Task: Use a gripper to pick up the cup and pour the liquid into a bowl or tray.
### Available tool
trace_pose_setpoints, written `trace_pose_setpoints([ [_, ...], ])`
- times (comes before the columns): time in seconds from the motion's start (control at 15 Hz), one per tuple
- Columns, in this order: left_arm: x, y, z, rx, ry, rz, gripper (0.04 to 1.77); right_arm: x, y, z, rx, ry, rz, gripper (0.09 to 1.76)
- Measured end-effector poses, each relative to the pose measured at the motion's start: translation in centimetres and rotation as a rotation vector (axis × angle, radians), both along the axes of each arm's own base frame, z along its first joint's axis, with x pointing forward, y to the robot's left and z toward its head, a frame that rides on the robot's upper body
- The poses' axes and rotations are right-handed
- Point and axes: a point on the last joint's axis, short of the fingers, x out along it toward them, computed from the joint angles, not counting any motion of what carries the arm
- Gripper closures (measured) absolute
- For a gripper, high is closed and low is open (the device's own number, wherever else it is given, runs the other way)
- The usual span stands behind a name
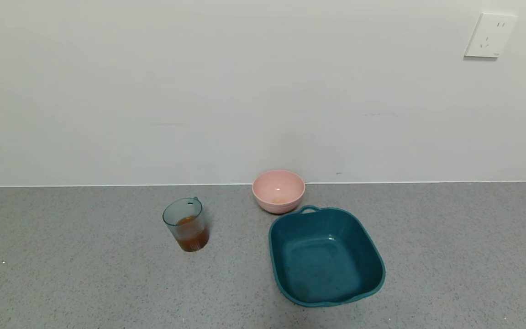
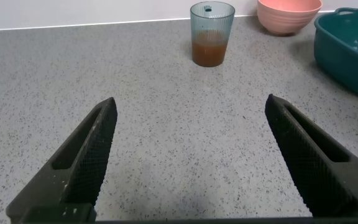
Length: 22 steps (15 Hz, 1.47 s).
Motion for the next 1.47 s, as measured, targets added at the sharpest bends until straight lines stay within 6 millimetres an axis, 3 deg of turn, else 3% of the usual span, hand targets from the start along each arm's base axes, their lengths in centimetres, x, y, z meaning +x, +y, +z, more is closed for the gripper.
trace_pose_setpoints([
  [1.47, -0.11, -0.02, 0.41, -0.005, -0.014, -0.009, 0.09, 0.0, 0.0, 0.0, 0.001, 0.0, 0.0, 0.14],
])
